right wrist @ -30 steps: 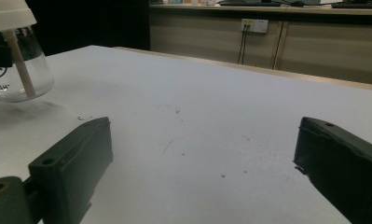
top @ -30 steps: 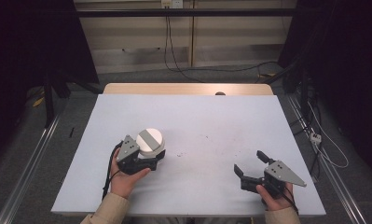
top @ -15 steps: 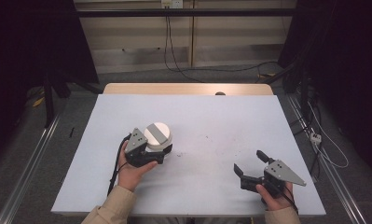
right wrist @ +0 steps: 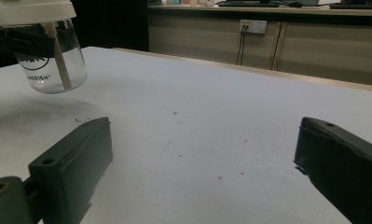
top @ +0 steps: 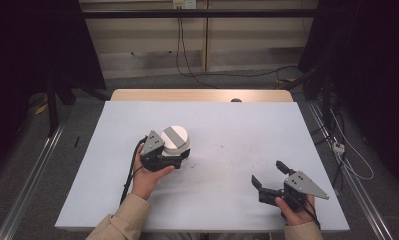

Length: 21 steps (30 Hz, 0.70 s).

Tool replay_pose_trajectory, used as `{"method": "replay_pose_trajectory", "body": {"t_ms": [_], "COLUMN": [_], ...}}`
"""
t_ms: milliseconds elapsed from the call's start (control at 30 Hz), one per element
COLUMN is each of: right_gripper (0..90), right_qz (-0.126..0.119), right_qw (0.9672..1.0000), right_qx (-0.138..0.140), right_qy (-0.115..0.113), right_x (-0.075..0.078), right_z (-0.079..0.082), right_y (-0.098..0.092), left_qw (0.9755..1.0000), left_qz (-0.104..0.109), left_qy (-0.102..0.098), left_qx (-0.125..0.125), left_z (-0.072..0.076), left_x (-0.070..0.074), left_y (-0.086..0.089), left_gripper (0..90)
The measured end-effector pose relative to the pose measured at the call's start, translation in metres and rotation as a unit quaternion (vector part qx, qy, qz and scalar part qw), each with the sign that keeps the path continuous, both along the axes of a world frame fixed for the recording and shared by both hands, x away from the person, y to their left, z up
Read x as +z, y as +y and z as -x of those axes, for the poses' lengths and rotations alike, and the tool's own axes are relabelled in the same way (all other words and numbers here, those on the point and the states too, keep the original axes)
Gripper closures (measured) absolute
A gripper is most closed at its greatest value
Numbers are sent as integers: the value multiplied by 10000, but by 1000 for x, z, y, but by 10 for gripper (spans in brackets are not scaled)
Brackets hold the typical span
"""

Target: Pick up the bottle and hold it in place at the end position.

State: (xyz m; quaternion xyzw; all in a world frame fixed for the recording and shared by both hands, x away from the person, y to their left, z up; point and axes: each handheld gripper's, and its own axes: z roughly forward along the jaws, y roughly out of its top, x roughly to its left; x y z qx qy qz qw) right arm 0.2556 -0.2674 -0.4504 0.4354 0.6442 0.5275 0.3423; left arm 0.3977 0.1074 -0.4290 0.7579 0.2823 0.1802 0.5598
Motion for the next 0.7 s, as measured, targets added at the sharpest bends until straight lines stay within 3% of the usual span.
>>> {"method": "replay_pose_trajectory", "body": {"t_ms": [700], "right_gripper": [37], "right_qz": [-42], "right_qw": [10000], "right_qx": [-15], "right_qy": [-1], "right_x": [0], "right_z": [-2], "right_y": [-1], "left_qw": [9998], "left_qz": [-9], "left_qy": [85], "left_qx": [-151], "left_z": [-17], "left_x": [2], "left_y": [-23], "left_gripper": [185]}}
